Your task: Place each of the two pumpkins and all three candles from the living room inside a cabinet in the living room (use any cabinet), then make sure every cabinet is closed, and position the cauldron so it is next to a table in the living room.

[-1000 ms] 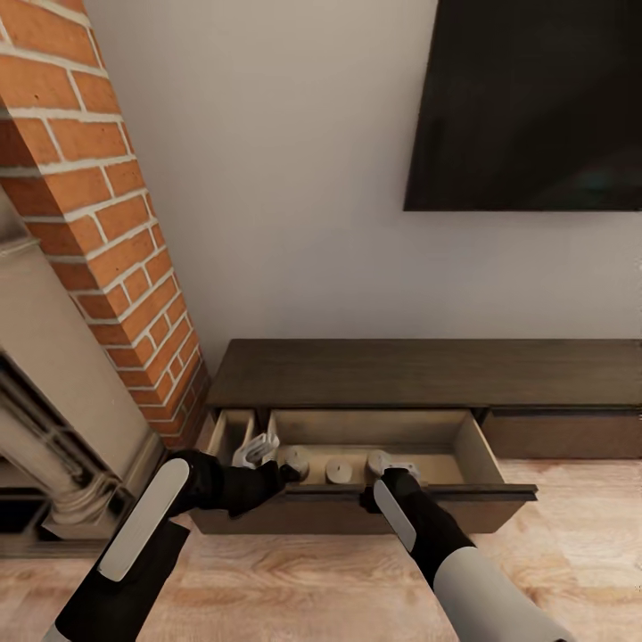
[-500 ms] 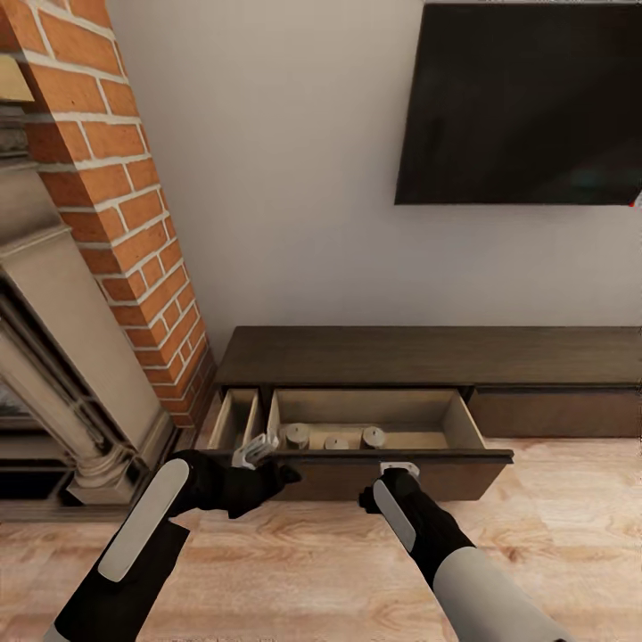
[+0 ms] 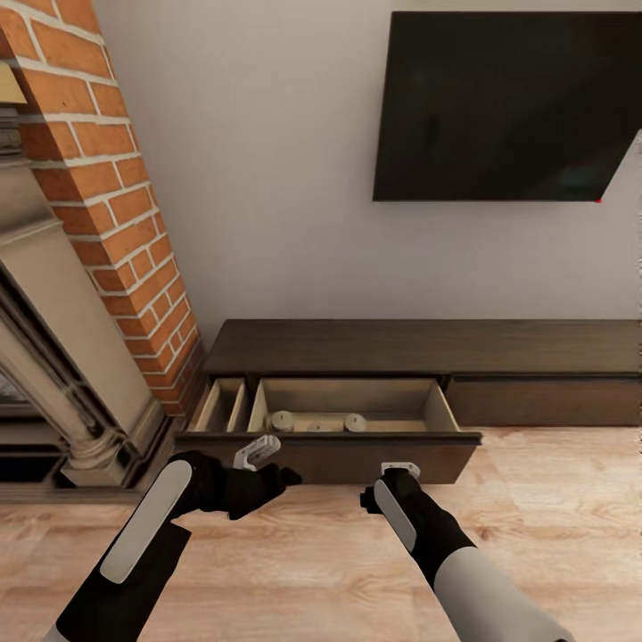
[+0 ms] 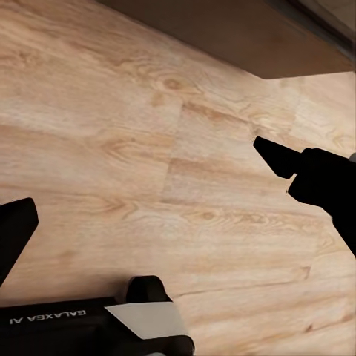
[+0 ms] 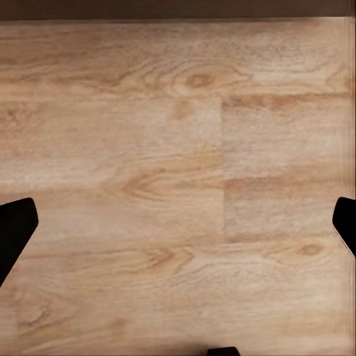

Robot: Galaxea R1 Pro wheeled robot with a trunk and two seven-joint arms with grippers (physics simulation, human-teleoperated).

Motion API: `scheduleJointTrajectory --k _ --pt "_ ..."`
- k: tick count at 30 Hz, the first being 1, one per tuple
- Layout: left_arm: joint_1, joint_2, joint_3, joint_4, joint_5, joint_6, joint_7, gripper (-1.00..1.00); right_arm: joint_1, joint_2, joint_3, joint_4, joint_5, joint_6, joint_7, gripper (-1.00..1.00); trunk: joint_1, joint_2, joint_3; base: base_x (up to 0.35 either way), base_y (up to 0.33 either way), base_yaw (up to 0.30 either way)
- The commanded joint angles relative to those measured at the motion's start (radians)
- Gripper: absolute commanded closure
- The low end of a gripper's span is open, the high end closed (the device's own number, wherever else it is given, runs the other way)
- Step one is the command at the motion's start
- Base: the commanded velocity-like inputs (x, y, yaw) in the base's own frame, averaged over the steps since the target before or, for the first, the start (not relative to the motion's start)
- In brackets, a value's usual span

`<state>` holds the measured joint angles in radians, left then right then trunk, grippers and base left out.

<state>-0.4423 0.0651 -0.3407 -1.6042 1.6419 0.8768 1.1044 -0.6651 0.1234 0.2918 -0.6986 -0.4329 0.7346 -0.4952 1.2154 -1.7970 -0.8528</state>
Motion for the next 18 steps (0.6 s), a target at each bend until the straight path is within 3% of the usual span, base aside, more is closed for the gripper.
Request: scheduleJointTrajectory --k 1,5,14,18 --pt "-0.001 0.0 -0.001 -0.001 0.008 0.002 0.011 -1.0 -0.001 -0.001 0.004 -0.001 -0.01 0.002 -0.009 -1.0 0.0 0.0 -0.001 -0.013 -0.307 0.0" --pt "-0.001 0.001 0.0 -0.001 0.008 0.002 0.011 -1.0 -0.001 -0.002 0.004 -0.001 -0.01 0.002 -0.009 -1.0 0.0 0.0 -0.001 -0.002 -0.198 0.0" --pt "-0.001 0.001 0.0 -0.001 0.007 0.002 0.011 -1.0 -0.001 -0.004 0.004 -0.001 -0.01 -0.001 -0.009 -1.0 0.0 0.0 -0.001 0.0 -0.017 0.0" --pt "-0.001 0.002 0.0 0.0 0.007 0.001 0.011 -1.0 -0.001 -0.005 0.003 -0.001 -0.01 -0.001 -0.009 -1.0 0.015 -0.028 -0.013 0.0 0.0 0.0"
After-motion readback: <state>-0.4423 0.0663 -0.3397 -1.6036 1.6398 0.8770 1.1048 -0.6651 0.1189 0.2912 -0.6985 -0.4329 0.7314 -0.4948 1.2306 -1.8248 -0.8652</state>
